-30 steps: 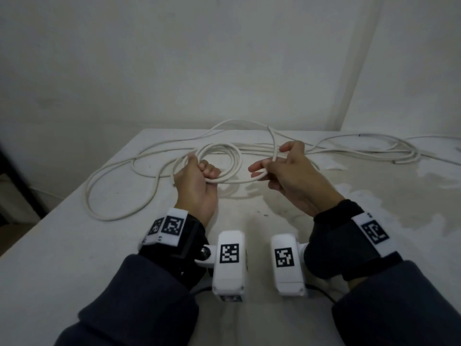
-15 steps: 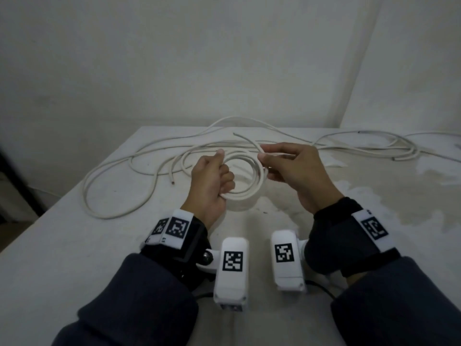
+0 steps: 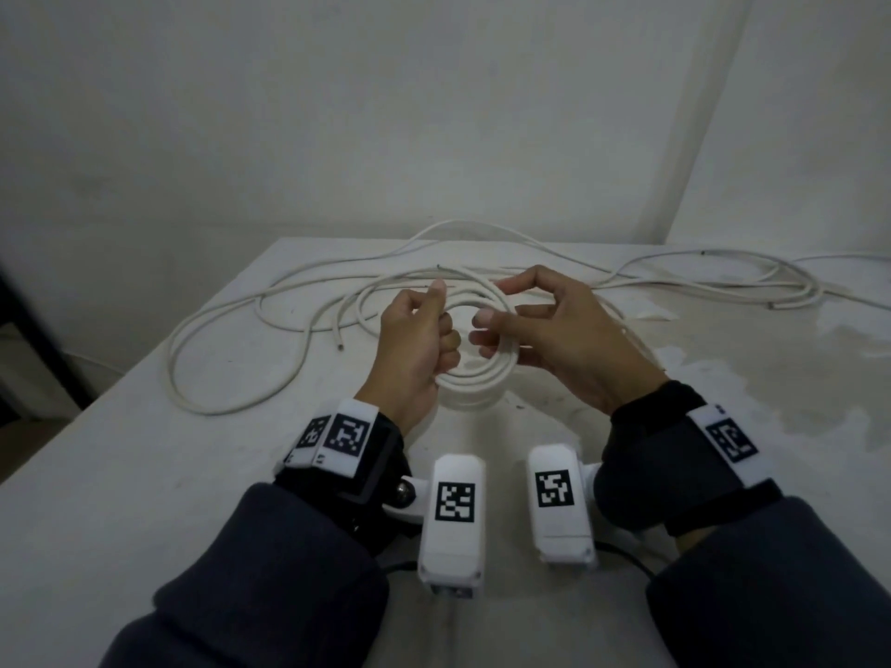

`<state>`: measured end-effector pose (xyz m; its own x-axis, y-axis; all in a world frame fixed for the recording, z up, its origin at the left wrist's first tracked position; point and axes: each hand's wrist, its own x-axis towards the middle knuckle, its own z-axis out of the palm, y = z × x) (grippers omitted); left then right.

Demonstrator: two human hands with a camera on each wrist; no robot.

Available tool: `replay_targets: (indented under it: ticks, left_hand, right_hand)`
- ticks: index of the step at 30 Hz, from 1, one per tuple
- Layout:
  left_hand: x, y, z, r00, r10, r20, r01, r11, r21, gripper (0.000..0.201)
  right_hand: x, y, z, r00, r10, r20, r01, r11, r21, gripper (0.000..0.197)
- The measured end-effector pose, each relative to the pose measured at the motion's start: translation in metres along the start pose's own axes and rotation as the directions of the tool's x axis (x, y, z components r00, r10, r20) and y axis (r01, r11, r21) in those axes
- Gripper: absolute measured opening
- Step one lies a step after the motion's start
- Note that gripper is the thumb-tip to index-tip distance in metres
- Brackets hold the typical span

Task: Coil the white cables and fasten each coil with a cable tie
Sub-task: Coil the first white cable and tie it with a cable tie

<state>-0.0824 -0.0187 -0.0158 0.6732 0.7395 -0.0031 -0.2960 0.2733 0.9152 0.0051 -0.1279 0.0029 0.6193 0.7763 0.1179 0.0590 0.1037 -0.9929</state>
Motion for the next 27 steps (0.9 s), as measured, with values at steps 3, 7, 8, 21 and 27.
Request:
replay_targets:
  ticks: [3,7,8,21,27]
  left_hand:
    - [-0.0024,-0.0006,0.0032,0.997,-0.030,0.064,0.027,0.999,0.045,0.031]
    - [-0.0053,0.0039,0.0040,0.993,-0.053,0.105,0.045,0.996,0.077,0.028]
    - [-0.0057,0.0049,0.0026,0.993,-0.055,0.108,0.046,0.996,0.081,0.028]
    - [-0.0098,0.0032,0.0047,0.983,-0.019,0.184,-0.014,0.984,0.176,0.014]
    - [-0.0105,0.0025,0.0049,0.968,-0.011,0.252,-0.042,0.978,0.205,0.015]
  right_hand:
    - [0.0002,0.0034,-0.0016,0.997,-0.066,-0.039,0.060,0.989,-0.138,0.016]
    - [0.0014,0.0040,-0.0030,0.994,-0.089,-0.057,0.079,0.985,-0.150,0.013]
    - [0.0009,0.0034,-0.0033,0.996,-0.080,-0.048,0.073,0.988,-0.138,0.013]
    - [-0.0005,-0.0005,-0.0050,0.998,-0.050,-0.046,0.046,0.996,-0.077,0.021]
    - [0.0039,0.0023,0.0019,0.995,0.091,0.043,-0.095,0.988,0.121,0.015]
